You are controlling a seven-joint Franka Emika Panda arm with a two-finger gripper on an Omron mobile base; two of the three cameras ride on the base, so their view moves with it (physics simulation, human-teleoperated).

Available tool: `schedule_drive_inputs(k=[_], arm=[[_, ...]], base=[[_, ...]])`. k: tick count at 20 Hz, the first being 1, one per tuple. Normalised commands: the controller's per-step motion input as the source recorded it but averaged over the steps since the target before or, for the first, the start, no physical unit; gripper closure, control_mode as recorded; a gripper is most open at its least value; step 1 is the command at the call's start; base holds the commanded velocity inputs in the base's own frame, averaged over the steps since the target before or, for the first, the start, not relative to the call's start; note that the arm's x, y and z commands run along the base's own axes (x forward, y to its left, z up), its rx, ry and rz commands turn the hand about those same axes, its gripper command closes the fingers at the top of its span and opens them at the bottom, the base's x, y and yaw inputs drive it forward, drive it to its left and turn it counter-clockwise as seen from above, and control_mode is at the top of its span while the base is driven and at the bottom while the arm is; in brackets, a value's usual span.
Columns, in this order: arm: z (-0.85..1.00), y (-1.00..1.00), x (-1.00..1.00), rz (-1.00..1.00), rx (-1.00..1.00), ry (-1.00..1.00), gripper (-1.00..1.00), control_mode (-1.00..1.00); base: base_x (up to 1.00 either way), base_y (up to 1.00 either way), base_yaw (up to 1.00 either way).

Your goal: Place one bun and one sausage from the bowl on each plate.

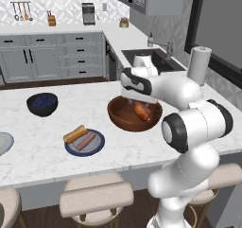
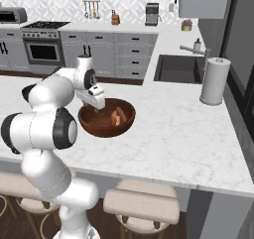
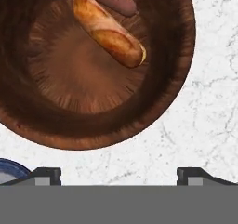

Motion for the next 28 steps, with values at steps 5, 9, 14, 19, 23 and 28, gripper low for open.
schedule_drive_inputs(k=[5,9,14,19,23,28], arm=[[-0.53,-0.49,0.59,0.30,-0.21,0.09,-1.00,-1.00],[-0.65,-0.30,0.45,0.29,-0.16,0.01,-1.00,-1.00],[-0.68,-0.25,0.48,0.25,-0.06,-0.04,-1.00,-1.00],[-0.57,-0.07,0.58,0.16,-0.01,0.00,-1.00,-1.00],[-0.49,-0.10,0.43,0.09,0.00,0.00,-1.00,-1.00],[-0.42,-0.40,0.25,0.01,0.00,0.07,-1.00,-1.00]], base=[[0.00,0.00,0.00],[0.00,0.00,0.00],[0.00,0.00,0.00],[0.00,0.00,0.00],[0.00,0.00,0.00],[0.00,0.00,0.00]])
